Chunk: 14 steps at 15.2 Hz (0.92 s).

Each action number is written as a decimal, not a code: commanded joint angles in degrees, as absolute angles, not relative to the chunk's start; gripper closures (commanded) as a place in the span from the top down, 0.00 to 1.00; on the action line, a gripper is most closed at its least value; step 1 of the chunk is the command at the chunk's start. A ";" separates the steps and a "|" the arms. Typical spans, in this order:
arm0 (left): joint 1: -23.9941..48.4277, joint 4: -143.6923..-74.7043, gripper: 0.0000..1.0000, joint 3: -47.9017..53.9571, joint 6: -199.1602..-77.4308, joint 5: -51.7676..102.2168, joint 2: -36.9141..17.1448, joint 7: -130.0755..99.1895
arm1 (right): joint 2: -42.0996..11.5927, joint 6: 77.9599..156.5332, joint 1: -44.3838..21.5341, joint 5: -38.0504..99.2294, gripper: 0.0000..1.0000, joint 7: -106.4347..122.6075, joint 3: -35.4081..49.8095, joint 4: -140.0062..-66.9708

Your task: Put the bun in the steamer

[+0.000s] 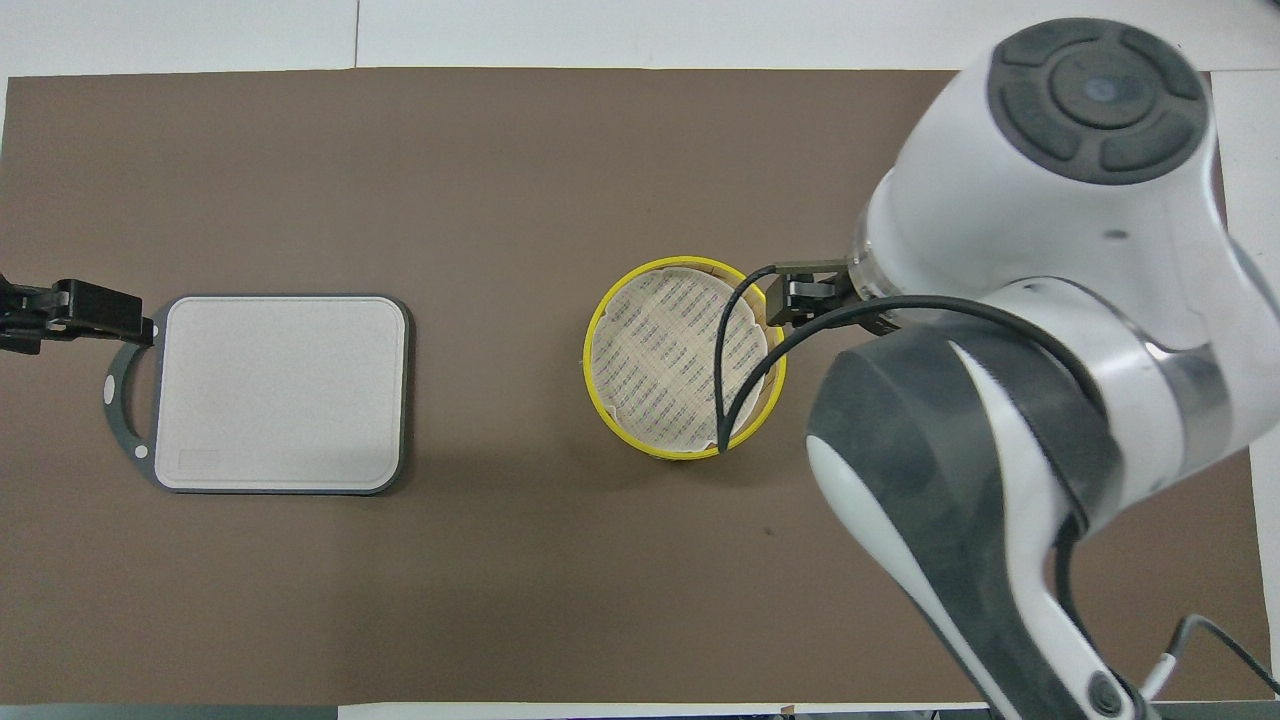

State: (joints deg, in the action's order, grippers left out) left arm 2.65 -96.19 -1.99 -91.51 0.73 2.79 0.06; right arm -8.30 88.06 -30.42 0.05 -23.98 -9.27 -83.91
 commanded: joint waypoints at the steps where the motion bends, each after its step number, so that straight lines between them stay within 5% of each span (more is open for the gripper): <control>1: 2.81 -97.12 1.00 -2.02 -92.37 -0.44 3.78 0.79 | -2.38 87.71 -23.49 -0.35 1.00 -13.41 -7.82 -89.12; 6: 2.81 -97.03 1.00 -2.02 -92.37 -0.44 3.78 0.70 | -0.70 85.52 -13.72 -0.18 1.00 -4.31 -6.51 -90.08; 11: 2.81 -97.03 1.00 -2.02 -92.37 -0.44 3.78 0.70 | 0.09 85.52 -14.06 -0.09 1.00 -5.98 -7.20 -91.58; 12: 2.81 -97.03 1.00 -2.02 -92.37 -0.44 3.69 0.70 | 0.17 85.69 -15.89 0.17 1.00 -5.98 -9.99 -91.84; 14: 2.81 -97.03 1.00 -2.02 -92.37 -0.44 3.69 0.79 | -0.09 86.13 -29.54 1.31 1.00 -5.45 -27.59 -91.67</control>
State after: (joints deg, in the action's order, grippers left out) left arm 2.65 -96.19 -1.99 -91.54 0.73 2.80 0.06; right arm -1.65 85.29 -19.19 0.05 -5.37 -13.91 -89.70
